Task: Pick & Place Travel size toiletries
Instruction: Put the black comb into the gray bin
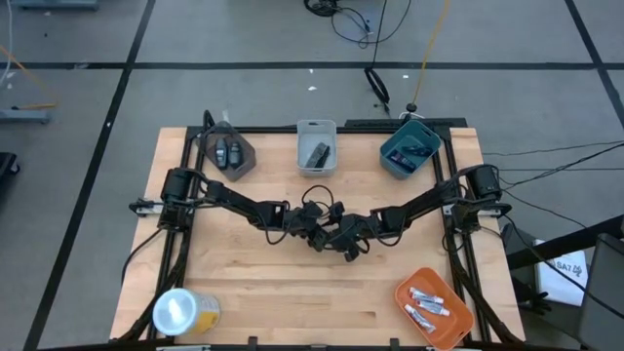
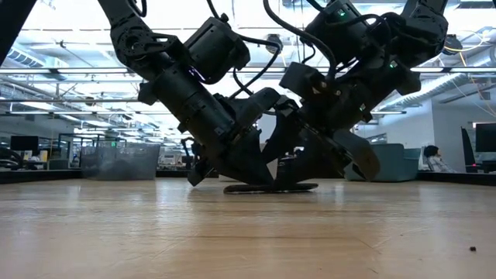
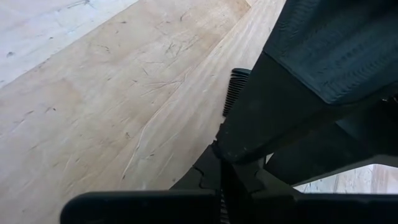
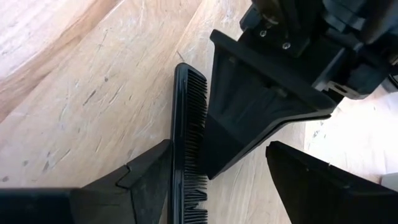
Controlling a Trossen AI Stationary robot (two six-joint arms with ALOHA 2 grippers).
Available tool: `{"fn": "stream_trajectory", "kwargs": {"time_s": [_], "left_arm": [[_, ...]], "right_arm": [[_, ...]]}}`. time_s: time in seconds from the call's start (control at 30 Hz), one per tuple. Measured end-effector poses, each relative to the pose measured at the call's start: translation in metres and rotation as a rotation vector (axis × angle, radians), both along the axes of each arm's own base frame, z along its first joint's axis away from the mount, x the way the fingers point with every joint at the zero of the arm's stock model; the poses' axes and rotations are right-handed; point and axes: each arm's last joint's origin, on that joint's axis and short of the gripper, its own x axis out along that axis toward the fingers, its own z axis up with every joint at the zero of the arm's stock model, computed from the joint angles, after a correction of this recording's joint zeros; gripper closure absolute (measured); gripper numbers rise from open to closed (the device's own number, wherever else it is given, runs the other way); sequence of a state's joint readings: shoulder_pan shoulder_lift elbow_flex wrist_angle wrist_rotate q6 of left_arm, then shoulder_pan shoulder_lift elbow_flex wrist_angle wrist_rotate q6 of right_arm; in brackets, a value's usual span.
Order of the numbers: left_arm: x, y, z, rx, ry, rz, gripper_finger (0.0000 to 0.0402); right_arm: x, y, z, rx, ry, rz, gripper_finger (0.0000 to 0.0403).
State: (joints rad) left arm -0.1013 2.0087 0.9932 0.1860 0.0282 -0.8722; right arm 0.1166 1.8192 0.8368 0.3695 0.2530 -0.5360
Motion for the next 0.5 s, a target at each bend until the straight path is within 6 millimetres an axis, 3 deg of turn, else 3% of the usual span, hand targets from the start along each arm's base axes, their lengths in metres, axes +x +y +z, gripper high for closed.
{"fn": "stream_trajectory", "kwargs": {"time_s": [0.5], "left_arm": [[0.0002, -0.0031, 0.0007, -0.061, 0.004, -0.028, 0.0401]], "right_arm": [[0.0019, -0.0039, 0.0035, -0.005, -0.028, -0.038, 0.0151]]}}
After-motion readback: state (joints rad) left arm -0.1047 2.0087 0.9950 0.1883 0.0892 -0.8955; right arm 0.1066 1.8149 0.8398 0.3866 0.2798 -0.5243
